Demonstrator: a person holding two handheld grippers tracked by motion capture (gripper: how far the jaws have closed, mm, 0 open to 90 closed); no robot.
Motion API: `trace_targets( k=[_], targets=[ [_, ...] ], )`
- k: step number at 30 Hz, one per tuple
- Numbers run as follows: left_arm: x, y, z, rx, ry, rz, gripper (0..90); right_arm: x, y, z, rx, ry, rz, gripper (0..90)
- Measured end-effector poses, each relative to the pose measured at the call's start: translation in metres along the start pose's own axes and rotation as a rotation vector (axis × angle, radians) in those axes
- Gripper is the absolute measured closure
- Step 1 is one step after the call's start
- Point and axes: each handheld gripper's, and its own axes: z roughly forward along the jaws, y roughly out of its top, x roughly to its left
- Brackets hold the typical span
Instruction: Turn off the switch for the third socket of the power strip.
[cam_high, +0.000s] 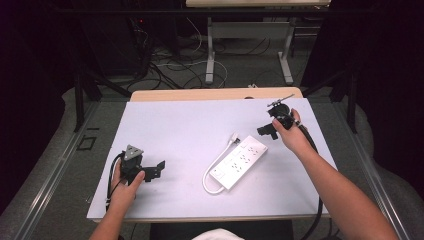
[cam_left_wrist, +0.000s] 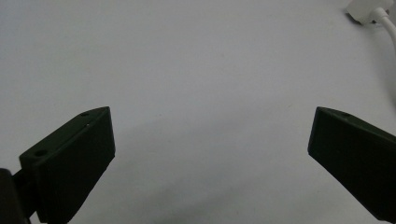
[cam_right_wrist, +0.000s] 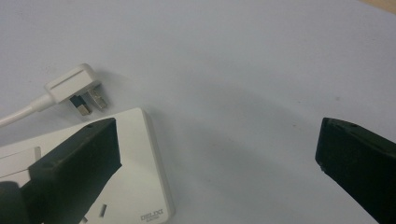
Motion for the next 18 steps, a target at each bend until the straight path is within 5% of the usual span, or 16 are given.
trace_targets(
  k=[18],
  targets=[
    [-0.001,0.0,0.0,0.007,0.0,-0.002,0.6,0.002,-0.041,-0.031,-0.079,0.018,-0.017,0.0]
  ],
)
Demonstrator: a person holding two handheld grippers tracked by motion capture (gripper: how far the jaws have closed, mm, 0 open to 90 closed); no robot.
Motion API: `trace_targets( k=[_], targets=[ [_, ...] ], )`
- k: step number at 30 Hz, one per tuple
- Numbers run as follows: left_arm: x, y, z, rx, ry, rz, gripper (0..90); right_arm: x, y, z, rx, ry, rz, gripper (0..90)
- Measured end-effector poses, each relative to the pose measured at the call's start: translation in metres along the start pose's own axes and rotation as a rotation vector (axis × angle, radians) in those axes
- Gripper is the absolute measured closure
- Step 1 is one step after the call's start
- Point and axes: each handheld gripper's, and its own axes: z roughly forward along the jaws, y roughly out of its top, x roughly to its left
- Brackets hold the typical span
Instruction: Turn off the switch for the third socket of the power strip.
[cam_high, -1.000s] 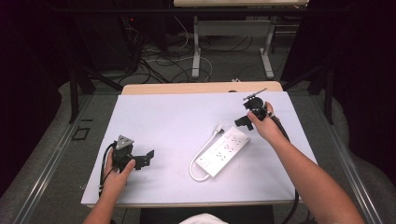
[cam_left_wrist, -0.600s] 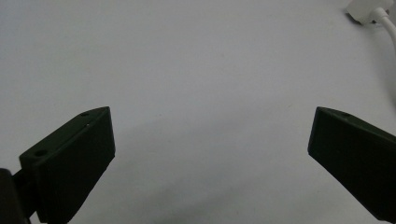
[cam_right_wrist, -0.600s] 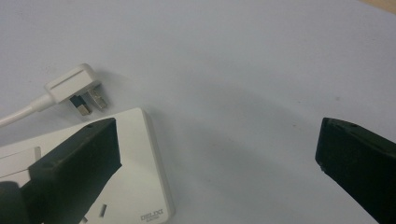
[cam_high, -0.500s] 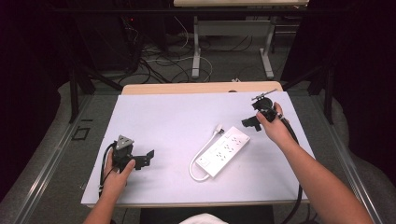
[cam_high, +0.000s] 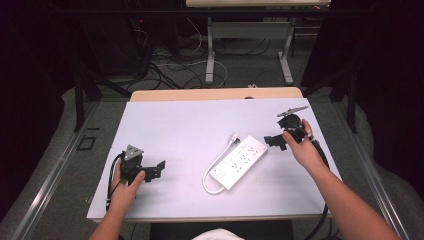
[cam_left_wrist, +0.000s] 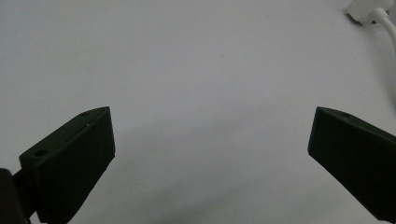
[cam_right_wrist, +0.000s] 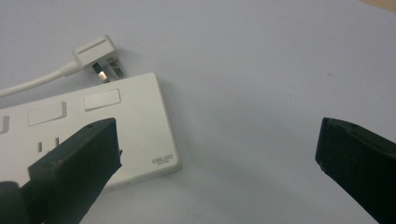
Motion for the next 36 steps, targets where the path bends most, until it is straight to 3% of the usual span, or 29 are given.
trace_targets(
  k=[4,20,25,36],
  targets=[
    [0.0,0.0,0.0,-0.001,0.0,0.0,0.6,0.003,-0.008,-0.006,-0.024,0.0,-0.015,0.0],
    [-0.001,0.0,0.0,-0.002,0.0,-0.001,0.7,0.007,-0.047,-0.019,-0.12,0.012,0.032,0.0],
    [-0.001,0.0,0.0,0.001,0.0,-0.003,0.7,0.007,-0.061,-0.02,-0.129,0.015,0.055,0.0],
    [-0.002,0.0,0.001,0.001,-0.001,-0.003,0.7,0.005,-0.083,-0.025,-0.161,-0.014,0.05,0.0]
  ],
)
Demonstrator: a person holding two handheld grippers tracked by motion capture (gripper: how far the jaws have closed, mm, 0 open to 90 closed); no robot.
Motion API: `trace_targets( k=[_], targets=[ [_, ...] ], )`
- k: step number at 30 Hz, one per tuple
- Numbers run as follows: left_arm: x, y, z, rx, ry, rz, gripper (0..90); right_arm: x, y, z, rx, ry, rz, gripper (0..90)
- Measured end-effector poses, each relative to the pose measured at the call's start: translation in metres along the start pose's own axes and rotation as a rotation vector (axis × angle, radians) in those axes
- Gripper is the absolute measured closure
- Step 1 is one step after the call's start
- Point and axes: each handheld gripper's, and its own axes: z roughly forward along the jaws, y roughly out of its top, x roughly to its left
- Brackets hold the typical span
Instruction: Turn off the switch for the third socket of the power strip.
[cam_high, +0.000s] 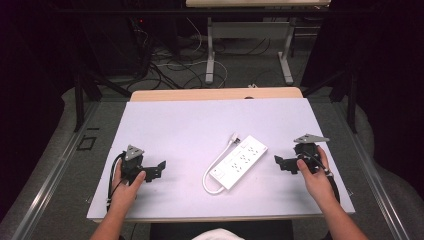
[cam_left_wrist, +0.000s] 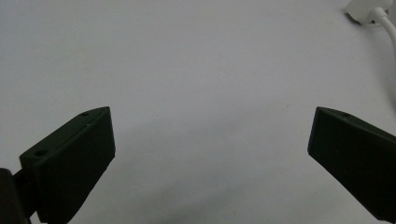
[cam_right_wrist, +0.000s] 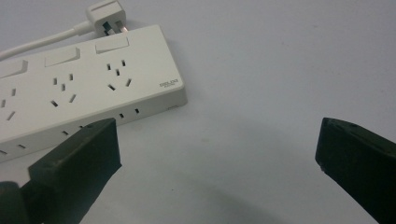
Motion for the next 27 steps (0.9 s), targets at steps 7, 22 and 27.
trace_targets(
  k=[7,22,27],
  targets=[
    [0.0,0.0,0.0,0.001,0.0,0.0,0.7,-0.004,-0.011,0.001,-0.018,-0.017,0.014,0.0],
    [0.0,0.0,0.0,0.0,-0.001,0.001,0.6,-0.013,-0.027,0.004,-0.026,-0.037,0.044,0.0],
    [0.001,0.0,0.0,-0.001,-0.001,0.002,0.7,-0.014,-0.031,0.006,-0.015,-0.044,0.039,0.0]
  ],
)
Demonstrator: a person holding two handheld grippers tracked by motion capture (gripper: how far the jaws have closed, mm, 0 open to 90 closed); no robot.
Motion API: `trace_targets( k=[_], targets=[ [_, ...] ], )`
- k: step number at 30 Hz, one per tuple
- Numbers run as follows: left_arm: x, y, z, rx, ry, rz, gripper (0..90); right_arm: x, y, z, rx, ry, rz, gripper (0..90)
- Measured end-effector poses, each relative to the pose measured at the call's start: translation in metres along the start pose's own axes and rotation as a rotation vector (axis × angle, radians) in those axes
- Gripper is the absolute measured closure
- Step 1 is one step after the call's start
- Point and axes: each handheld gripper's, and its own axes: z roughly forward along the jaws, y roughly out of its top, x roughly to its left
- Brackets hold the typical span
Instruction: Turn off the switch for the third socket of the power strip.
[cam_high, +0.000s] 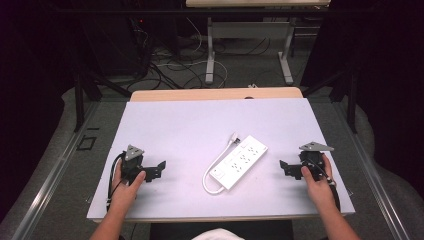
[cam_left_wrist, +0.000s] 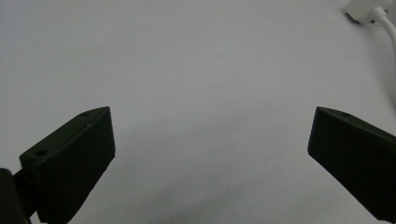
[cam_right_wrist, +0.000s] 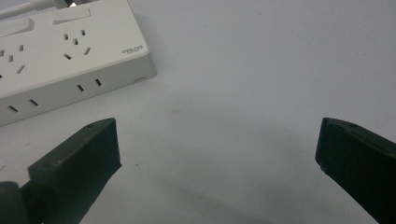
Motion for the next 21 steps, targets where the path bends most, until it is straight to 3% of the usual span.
trace_targets(
  k=[21],
  targets=[
    [0.0009,0.0004,-0.0003,0.01,-0.004,0.005,0.7,-0.0054,-0.0076,0.003,0.018,0.01,0.041,0.0]
  ],
)
